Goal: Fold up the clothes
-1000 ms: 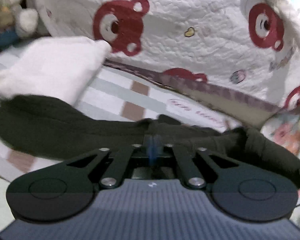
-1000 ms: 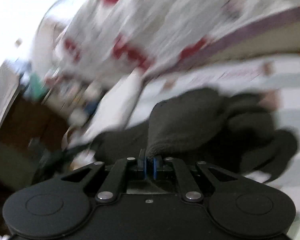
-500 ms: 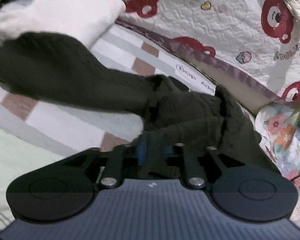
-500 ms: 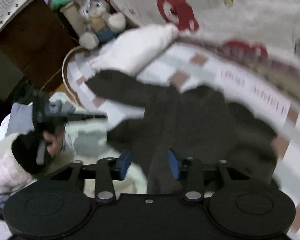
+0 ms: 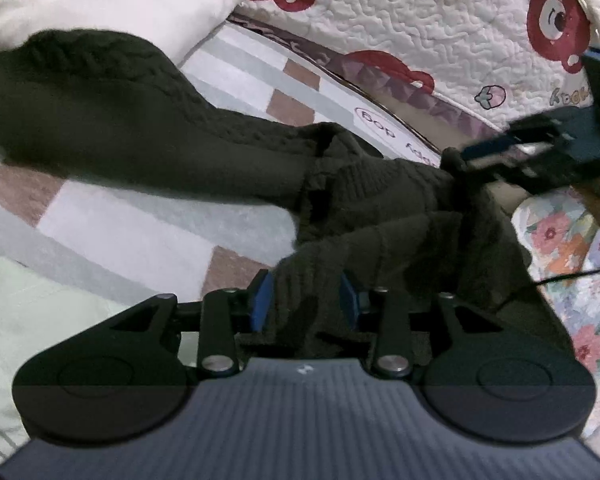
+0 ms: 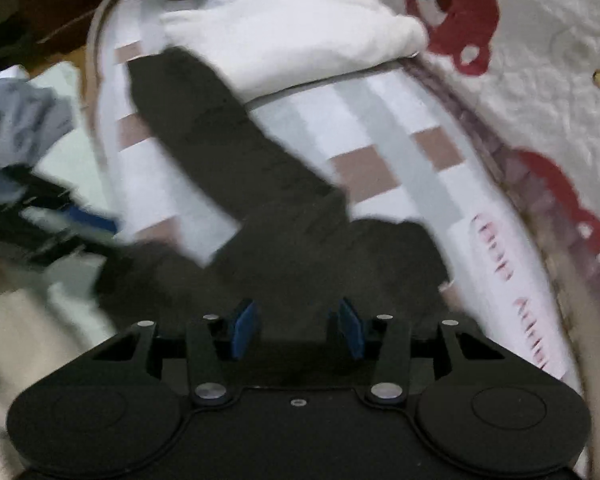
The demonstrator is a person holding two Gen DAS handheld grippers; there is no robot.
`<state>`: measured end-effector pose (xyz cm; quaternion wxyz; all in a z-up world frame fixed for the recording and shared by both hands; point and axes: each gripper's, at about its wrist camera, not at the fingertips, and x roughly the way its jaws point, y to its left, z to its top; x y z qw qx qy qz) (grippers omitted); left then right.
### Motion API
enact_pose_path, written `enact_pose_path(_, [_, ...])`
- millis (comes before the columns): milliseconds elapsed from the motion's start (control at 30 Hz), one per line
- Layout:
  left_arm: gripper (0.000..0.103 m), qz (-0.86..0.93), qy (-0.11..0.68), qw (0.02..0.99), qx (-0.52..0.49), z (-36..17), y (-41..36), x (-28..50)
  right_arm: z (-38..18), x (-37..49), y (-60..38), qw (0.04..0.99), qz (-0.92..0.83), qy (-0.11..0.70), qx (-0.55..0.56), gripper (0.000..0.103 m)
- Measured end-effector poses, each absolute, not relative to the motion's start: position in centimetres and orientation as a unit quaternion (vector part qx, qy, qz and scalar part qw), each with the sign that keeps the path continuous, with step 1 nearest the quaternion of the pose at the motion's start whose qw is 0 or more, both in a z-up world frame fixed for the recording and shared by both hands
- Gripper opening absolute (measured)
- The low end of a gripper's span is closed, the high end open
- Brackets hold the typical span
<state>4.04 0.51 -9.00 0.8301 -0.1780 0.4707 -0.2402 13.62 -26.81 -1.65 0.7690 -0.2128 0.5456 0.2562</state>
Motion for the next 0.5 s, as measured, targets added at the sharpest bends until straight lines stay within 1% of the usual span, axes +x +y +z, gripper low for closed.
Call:
enact_pose_path(133, [0.039, -0.250, 0.474, 0.828, -0.162, -9.4, -0.4, 4.6, -2.5, 15.0, -25.8, 0.748, 0.260, 0.556, -0.254, 0.055])
enact_pose_path(200, [0.042, -0.251, 0.476, 0.829, -0.150, -9.6, -0.7, 4.8, -3.1, 15.3, -25.1, 0.721, 0.267, 0.567, -0.295, 0.059])
enact_pose_path(333, [0.042, -0.246, 0.483, 0.826, -0.153, -10.3, -0.5, 5.3, -4.2, 15.6, -23.6, 0.663, 0.280, 0.590, -0.366, 0.061])
enact_pose_path(400, [0.042, -0.247, 0.488, 0.821, -0.162, -10.7, -0.3, 5.5, -4.8, 16.4, -23.2, 0.647, 0.283, 0.601, -0.374, 0.061])
enact_pose_path(500, [0.042, -0.253, 0.495, 0.815, -0.167, -11.0, -0.4, 5.4, -5.9, 17.7, -23.2, 0.645, 0.277, 0.617, -0.355, 0.065])
